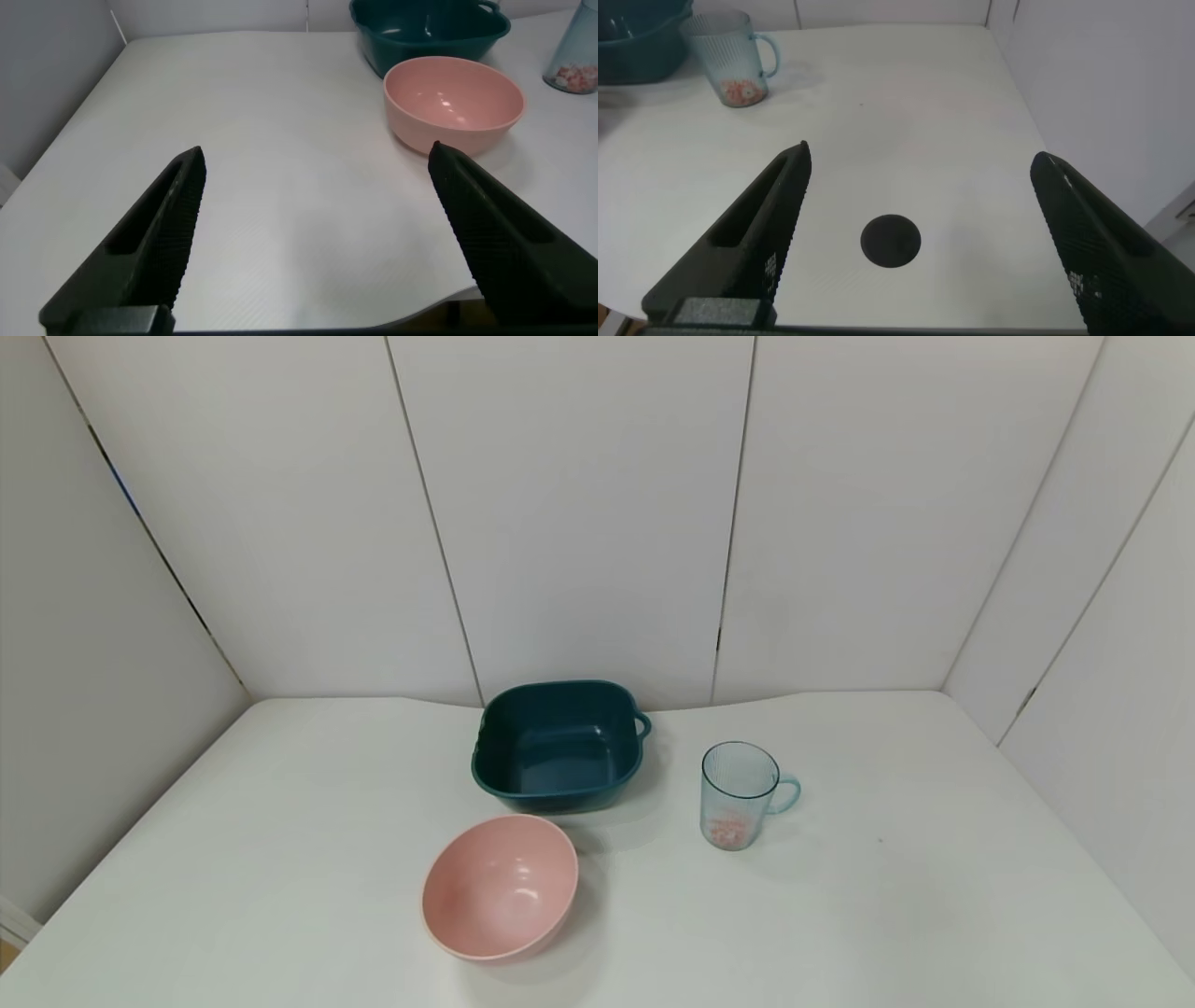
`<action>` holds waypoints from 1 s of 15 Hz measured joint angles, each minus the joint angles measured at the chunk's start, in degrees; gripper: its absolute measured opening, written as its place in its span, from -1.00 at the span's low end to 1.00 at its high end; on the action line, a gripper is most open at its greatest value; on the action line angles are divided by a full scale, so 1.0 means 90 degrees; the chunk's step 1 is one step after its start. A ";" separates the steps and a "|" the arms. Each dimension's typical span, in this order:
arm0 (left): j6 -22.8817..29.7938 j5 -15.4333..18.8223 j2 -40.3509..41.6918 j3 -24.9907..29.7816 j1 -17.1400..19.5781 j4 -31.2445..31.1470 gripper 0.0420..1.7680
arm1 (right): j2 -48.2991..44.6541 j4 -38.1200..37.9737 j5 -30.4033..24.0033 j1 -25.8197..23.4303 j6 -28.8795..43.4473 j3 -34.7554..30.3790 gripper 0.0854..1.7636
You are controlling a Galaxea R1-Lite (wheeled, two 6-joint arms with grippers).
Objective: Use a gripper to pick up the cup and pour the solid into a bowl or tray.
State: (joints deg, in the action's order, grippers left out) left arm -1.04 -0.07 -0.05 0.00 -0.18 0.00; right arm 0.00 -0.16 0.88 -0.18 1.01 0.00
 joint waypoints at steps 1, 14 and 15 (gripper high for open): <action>0.0005 0.0000 0.0000 0.0000 0.0000 0.0008 0.94 | 0.0000 -0.0012 -0.0003 0.0000 0.0003 0.0000 0.94; 0.0018 0.0003 0.0000 0.0000 0.0000 0.0000 0.94 | 0.1754 0.0045 -0.0041 0.0125 -0.0042 0.1888 0.94; 0.0018 0.0000 0.0000 0.0000 0.0000 0.0000 0.94 | 0.2196 0.0054 -0.0087 0.0176 -0.0042 0.2208 0.94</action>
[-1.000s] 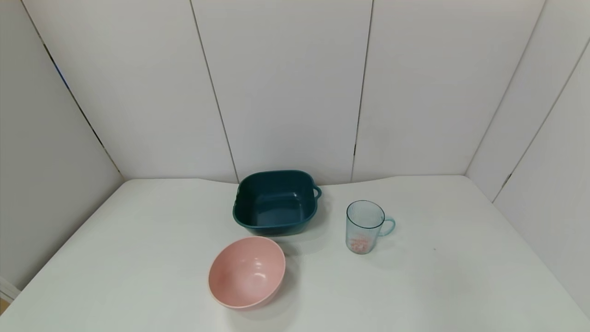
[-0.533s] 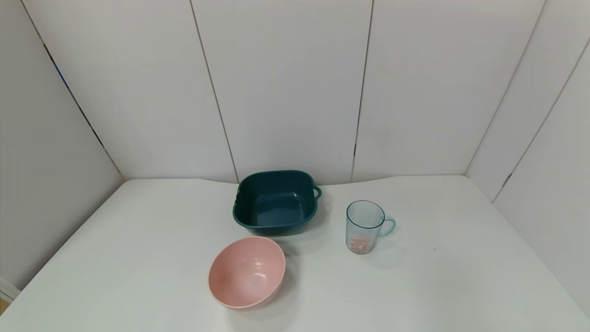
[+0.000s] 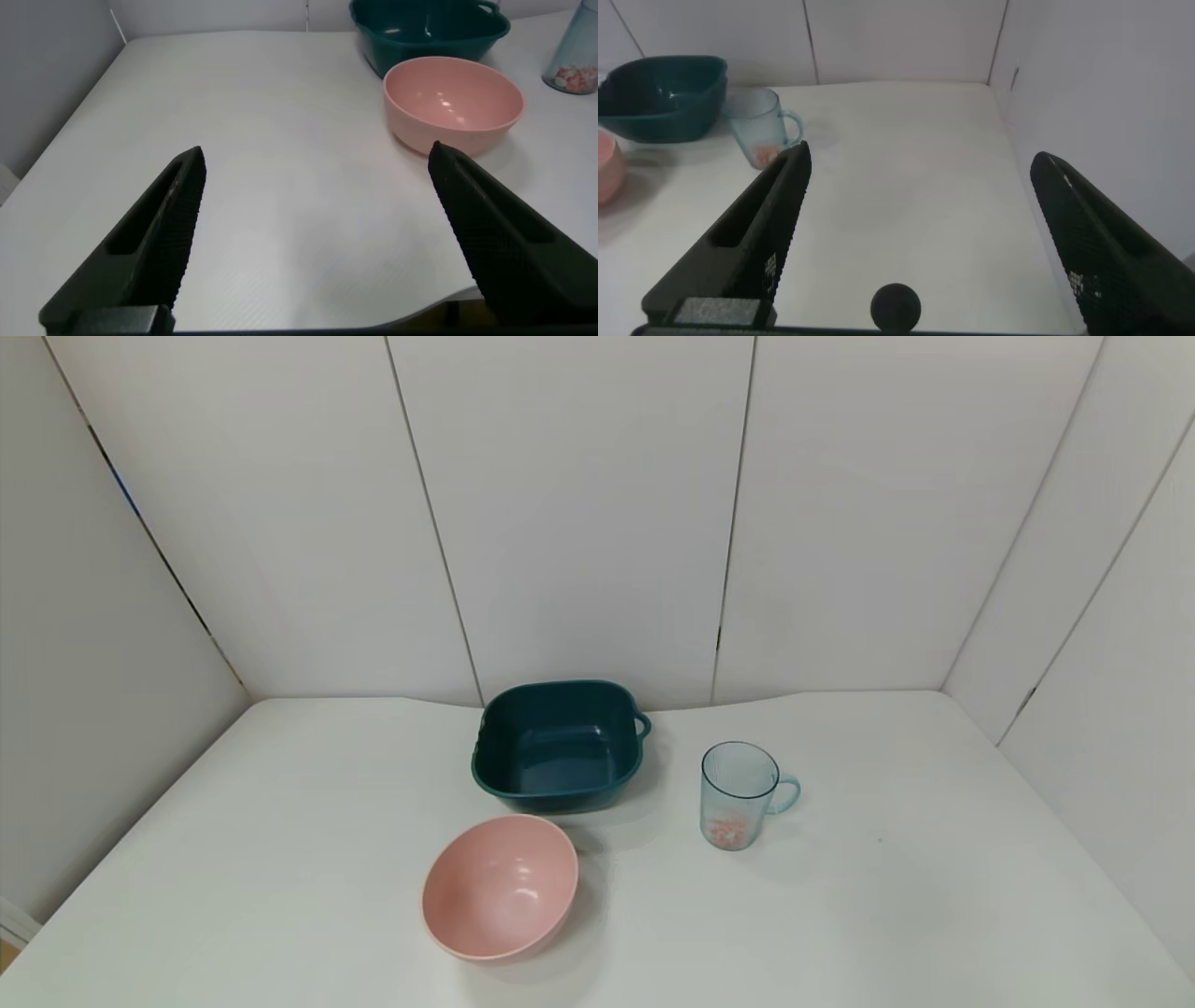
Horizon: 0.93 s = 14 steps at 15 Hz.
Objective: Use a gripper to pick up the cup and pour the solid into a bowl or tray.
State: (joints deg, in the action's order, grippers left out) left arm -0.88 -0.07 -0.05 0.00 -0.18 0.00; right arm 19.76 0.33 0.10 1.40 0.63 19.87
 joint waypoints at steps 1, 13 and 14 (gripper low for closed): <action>0.0000 0.0000 0.0000 0.0000 0.0000 0.0000 0.94 | 0.0432 0.0039 -0.0047 0.0058 -0.0004 0.0279 0.94; 0.0000 0.0000 0.0000 0.0000 0.0000 0.0000 0.94 | 0.5637 0.2366 -0.0005 0.1994 -0.0107 0.1443 0.94; 0.0000 0.0000 0.0000 0.0000 0.0000 0.0000 0.94 | 0.5982 0.2548 0.0160 0.2281 -0.0088 0.1451 0.94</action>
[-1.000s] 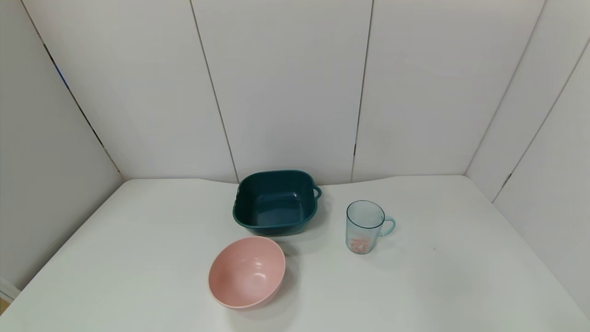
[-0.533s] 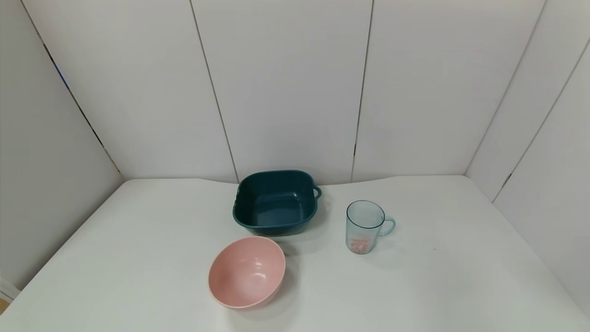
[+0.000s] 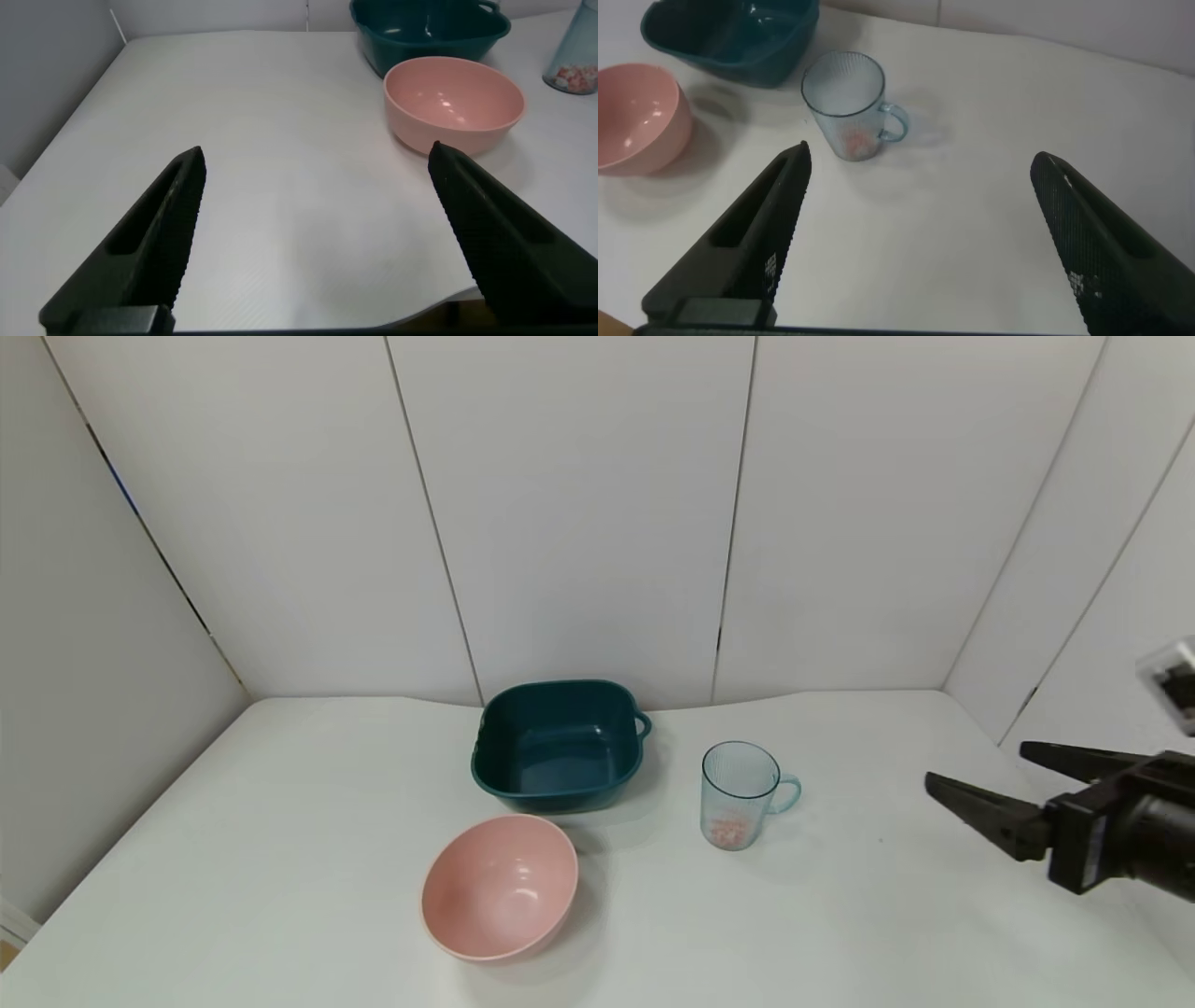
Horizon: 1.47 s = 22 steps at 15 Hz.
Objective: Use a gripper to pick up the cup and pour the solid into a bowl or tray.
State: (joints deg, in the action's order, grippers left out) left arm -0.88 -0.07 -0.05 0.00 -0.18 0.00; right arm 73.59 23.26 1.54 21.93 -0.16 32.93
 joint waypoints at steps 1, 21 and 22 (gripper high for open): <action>0.0000 0.0003 0.0000 0.0000 0.0000 -0.0003 0.94 | 0.0358 0.0163 0.0196 0.0331 0.0069 0.0007 0.94; 0.0028 0.0000 0.0000 0.0000 0.0000 0.0000 0.94 | 0.4704 0.3023 0.2292 0.1867 0.1760 0.0727 0.94; 0.0031 0.0000 0.0000 0.0000 0.0000 0.0000 0.94 | 0.4830 0.3210 0.2368 0.1867 0.1757 0.0752 0.94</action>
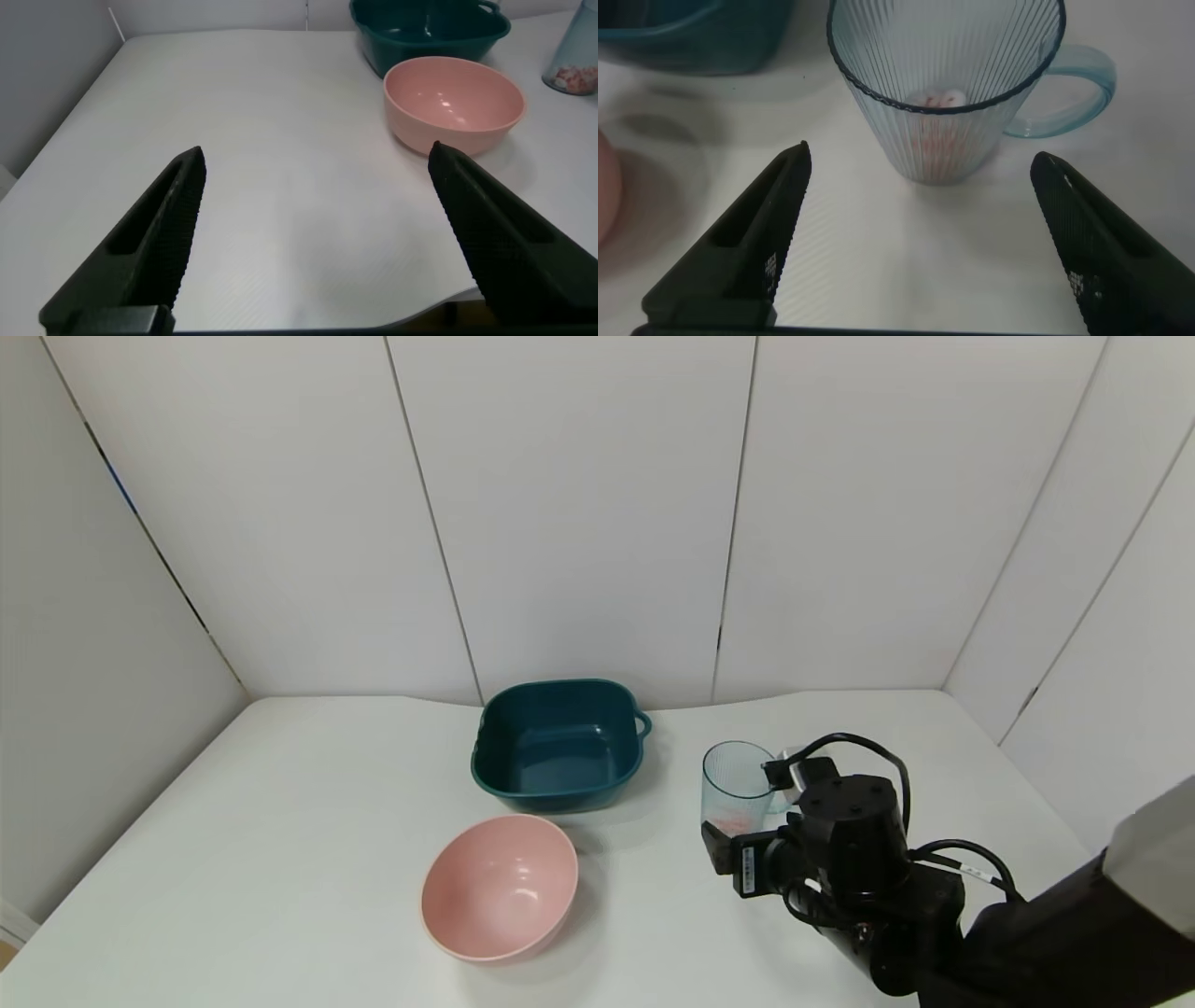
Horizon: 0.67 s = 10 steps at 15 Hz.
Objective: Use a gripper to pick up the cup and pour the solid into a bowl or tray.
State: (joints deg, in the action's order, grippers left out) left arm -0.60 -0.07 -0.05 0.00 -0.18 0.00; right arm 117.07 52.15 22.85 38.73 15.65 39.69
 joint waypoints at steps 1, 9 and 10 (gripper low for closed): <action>0.0000 0.0000 0.0000 0.0000 0.0000 0.0000 0.94 | 0.0131 0.0152 0.0065 0.0003 -0.0003 0.0015 0.94; 0.0000 0.0000 0.0000 0.0000 0.0000 0.0000 0.94 | 0.0738 0.0498 0.0289 -0.0004 -0.0111 0.0444 0.94; 0.0005 0.0000 0.0000 0.0000 0.0000 0.0000 0.94 | 0.0775 0.0501 0.0287 -0.0022 -0.0214 0.0504 0.94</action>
State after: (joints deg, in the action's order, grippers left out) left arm -0.55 -0.07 -0.05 0.00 -0.18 0.00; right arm 124.04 56.66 25.43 38.53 13.73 44.23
